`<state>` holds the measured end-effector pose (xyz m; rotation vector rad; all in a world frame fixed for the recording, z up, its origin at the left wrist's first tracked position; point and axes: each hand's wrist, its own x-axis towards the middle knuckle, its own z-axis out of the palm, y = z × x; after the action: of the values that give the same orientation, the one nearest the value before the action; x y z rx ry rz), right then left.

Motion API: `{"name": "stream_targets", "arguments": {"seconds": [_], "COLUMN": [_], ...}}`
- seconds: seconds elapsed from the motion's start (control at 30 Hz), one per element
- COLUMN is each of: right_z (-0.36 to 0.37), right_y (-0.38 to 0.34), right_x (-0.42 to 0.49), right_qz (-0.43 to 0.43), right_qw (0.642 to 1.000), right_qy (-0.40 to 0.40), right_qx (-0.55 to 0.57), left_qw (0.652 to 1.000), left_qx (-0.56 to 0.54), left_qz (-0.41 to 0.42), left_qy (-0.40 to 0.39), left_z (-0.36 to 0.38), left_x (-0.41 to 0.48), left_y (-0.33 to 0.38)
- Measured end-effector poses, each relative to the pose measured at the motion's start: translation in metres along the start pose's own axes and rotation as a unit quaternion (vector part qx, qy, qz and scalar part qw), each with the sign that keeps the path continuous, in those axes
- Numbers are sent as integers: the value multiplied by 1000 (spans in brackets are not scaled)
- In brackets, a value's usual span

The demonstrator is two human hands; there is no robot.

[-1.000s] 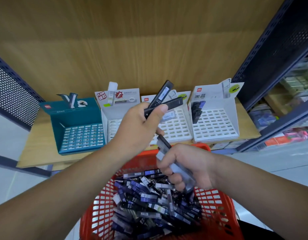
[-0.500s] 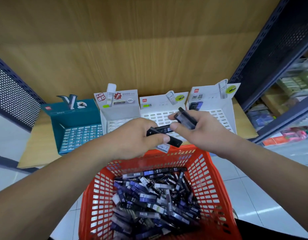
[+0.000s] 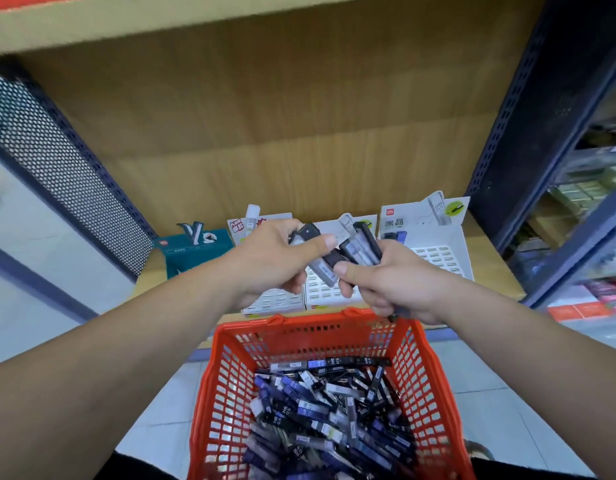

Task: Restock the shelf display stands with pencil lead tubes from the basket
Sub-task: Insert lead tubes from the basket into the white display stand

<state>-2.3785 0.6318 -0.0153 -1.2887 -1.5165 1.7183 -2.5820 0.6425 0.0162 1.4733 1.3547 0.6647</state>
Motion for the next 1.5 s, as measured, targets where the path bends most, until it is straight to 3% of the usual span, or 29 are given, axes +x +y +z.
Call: {"name": "stream_targets", "arguments": {"seconds": [0.33,0.6,0.73,0.9,1.1,1.27,1.4,1.5], "right_z": [-32,-53,-57,-49,-48,-62,-85,-112], "right_y": [7,31,36,45,46,53,68,94], "right_x": [-29,-24,-23,-19,12,47,68,79], "right_qz": [-11,36,62,104,77,72,84,72], "right_qw": [987,955,949,946,927,934,954,944], "right_qy": [128,219,277,301,343,281,202,226], "right_qx": [94,195,136,58,132,208,204,229], "left_qw": [999,997,990,992,991,989,991,989], "left_qx": [-43,-42,-86,-20,-81,-136,-131,-126], "left_qz": [13,26,-16,-10,-2,-2,-10,-26], "left_qy": [-2,-64,-108,-121,-103,-56,1,67], "left_z": [51,93,103,96,87,80,73,59], "left_x": [30,74,92,102,114,122,131,144], "left_y": [35,26,8,-11,-24,-35,-44,-52]}}
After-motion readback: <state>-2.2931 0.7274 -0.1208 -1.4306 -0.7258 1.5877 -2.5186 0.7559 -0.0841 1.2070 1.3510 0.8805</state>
